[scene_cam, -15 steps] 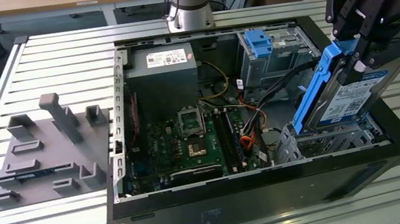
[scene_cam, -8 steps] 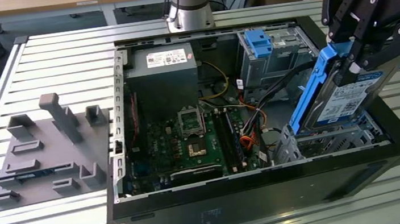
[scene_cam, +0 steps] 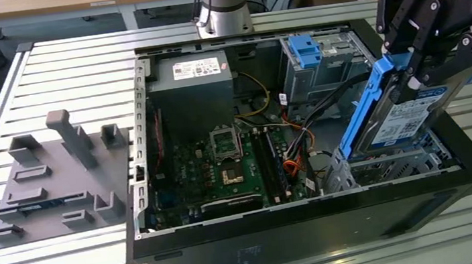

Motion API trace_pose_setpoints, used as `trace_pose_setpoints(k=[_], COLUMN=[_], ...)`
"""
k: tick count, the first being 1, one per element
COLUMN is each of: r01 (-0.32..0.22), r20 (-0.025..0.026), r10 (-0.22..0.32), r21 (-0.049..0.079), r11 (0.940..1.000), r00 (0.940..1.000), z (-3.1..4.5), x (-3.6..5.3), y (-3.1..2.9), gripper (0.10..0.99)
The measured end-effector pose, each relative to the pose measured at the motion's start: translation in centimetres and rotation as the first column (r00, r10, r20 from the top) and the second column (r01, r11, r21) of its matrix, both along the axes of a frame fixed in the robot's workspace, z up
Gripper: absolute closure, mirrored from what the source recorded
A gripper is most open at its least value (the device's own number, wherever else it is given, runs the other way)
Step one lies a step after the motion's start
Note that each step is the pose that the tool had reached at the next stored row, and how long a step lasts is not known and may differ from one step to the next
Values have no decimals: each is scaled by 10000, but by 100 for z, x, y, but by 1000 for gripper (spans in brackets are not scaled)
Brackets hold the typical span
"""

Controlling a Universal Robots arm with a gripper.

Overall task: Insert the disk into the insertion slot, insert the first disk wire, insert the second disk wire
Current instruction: 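Insert the disk into the insertion slot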

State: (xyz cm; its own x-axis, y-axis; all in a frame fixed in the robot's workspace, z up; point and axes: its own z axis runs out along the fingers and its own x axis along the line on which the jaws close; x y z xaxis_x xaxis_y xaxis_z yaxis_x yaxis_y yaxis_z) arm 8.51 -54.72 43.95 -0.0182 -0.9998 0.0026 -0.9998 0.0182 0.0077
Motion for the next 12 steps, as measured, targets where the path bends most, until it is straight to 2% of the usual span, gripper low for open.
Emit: trace_pose_setpoints(k=[5,12], r01=[1,116], r20=[0,0], r10=[-1,-116], r21=[-1,-1], r11=[10000,9999], r00=[10000,9999], z=[-31,-37], x=[-2,-3], y=[0,-19], gripper=[722,722])
